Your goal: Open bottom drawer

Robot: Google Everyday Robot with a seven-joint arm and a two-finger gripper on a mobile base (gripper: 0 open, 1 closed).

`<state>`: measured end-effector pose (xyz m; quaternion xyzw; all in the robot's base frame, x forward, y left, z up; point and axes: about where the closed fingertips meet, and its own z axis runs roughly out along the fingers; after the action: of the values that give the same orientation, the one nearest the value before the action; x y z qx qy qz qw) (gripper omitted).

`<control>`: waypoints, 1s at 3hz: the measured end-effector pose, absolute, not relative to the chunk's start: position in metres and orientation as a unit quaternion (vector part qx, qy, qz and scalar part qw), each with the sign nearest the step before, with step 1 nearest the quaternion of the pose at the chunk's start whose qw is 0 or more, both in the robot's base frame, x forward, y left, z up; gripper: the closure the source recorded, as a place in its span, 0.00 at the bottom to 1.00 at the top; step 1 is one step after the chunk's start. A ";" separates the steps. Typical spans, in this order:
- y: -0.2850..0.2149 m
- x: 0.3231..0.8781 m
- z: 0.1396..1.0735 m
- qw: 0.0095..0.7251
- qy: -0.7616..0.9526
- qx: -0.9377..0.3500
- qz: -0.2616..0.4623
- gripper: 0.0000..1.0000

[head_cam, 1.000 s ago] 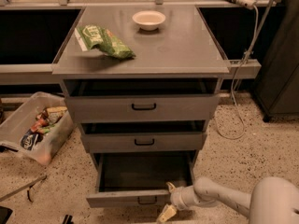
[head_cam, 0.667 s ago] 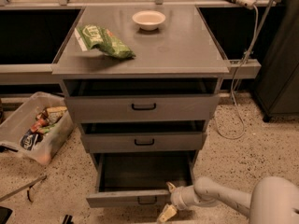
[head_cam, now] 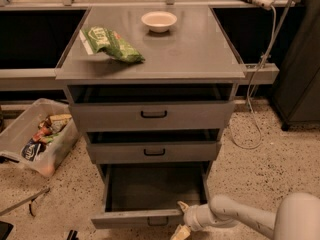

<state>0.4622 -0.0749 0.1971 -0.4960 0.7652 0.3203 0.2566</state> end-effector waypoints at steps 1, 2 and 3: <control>-0.075 0.431 0.202 0.251 0.766 -0.483 0.342 0.00; -0.073 0.431 0.199 0.251 0.765 -0.482 0.347 0.00; -0.069 0.418 0.199 0.247 0.765 -0.471 0.362 0.00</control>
Offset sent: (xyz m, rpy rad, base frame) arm -0.0316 0.0002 0.0046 0.0342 0.0381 -0.0051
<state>0.4182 -0.0694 0.1989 -0.4711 0.7652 0.3624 0.2473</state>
